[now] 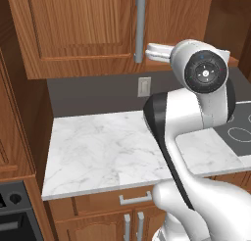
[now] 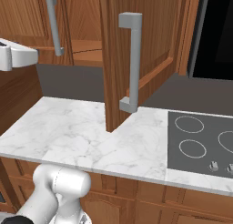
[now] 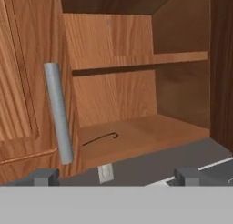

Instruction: Open the cabinet and move the ladle to the pot. Then close the cabinet.

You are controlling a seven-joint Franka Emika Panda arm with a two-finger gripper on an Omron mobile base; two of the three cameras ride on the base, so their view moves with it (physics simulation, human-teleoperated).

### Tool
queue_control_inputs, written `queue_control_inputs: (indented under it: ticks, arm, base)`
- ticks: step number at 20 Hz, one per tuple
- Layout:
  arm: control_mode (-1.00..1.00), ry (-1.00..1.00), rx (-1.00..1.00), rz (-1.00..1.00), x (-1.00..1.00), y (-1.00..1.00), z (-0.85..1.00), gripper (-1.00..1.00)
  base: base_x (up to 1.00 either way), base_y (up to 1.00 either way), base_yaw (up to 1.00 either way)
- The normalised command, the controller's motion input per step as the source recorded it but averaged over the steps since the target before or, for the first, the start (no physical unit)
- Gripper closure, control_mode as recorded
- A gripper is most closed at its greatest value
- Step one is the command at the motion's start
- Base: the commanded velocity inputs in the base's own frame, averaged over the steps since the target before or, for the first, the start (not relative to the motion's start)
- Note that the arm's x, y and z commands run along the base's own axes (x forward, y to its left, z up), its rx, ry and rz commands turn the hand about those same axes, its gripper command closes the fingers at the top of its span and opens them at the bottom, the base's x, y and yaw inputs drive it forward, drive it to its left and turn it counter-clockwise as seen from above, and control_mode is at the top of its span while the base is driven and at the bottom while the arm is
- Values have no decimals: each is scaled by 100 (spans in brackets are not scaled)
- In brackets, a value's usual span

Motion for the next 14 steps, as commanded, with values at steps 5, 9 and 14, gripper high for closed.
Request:
queue_control_inputs:
  ticks: [5, 9, 14]
  arm:
    - [-100, 0, -3, 0, 48, 13, -1, -100]
    - [-100, 3, 0, 2, 49, 6, 0, -100]
    - [-100, 13, 0, 7, 30, 13, 0, -100]
  base:
    - [0, 0, 0]
    - [0, 0, 0]
    - [0, 0, 0]
